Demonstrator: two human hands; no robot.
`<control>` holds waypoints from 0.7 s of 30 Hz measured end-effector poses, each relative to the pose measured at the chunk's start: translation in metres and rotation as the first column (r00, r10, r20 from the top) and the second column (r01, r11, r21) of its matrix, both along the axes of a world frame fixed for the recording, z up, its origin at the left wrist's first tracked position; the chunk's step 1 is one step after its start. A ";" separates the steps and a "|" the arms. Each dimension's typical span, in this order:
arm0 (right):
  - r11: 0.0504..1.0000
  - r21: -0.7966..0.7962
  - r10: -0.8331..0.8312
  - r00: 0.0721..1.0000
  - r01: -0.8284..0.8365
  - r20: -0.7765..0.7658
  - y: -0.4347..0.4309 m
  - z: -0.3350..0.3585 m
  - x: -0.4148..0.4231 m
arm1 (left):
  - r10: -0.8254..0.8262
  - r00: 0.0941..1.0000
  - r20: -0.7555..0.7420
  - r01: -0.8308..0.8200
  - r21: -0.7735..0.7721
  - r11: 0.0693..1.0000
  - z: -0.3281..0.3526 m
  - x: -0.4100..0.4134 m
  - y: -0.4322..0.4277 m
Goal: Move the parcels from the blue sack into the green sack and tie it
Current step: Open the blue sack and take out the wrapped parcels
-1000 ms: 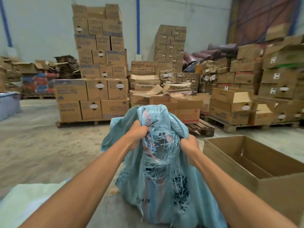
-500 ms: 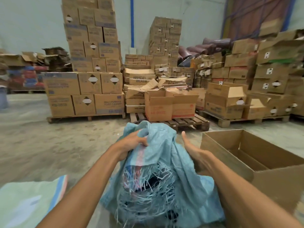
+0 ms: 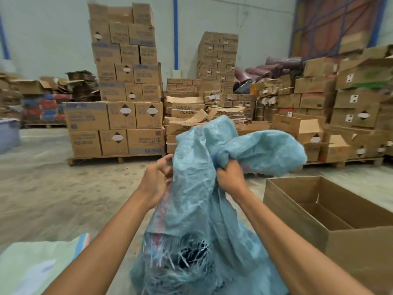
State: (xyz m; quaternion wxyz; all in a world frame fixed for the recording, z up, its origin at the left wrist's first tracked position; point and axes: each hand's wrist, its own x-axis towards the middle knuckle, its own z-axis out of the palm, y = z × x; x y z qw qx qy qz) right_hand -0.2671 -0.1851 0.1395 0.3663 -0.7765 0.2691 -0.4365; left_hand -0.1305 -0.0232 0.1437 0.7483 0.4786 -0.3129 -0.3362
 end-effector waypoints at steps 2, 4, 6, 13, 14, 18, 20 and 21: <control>0.856 -0.503 -0.182 0.980 0.119 -0.078 0.004 0.000 -0.005 | -0.138 0.958 -0.251 0.115 -0.105 0.988 0.010 0.002 0.005; 0.539 -0.836 -0.259 0.965 0.100 -0.051 0.007 -0.002 -0.006 | -0.090 0.979 -0.184 0.105 0.075 0.992 0.020 0.000 0.002; 0.320 -0.947 -0.251 0.963 -0.011 -0.096 0.011 -0.005 -0.005 | -0.021 0.998 -0.066 0.039 0.287 0.957 0.026 -0.008 0.001; 0.720 -0.593 -0.143 0.759 -0.361 -0.636 0.020 -0.019 -0.016 | 0.294 0.955 0.031 -0.284 0.376 0.882 -0.007 -0.011 -0.013; 0.866 -0.355 -0.003 0.706 -0.353 -0.708 0.019 -0.013 -0.022 | 0.317 0.948 0.005 -0.300 0.339 0.892 -0.012 -0.006 -0.016; 0.572 0.650 0.744 0.650 -0.501 -0.155 0.003 0.003 -0.053 | 0.326 0.945 -0.006 -0.316 0.228 0.921 -0.021 -0.003 -0.015; 0.378 0.719 0.660 0.715 -0.582 0.232 -0.010 0.007 -0.063 | 0.327 0.944 0.041 -0.329 0.201 0.923 -0.024 -0.007 -0.013; 0.287 0.746 0.567 0.734 -0.601 0.373 -0.017 0.010 -0.068 | 0.327 0.943 0.067 -0.334 0.187 0.924 -0.027 -0.003 -0.012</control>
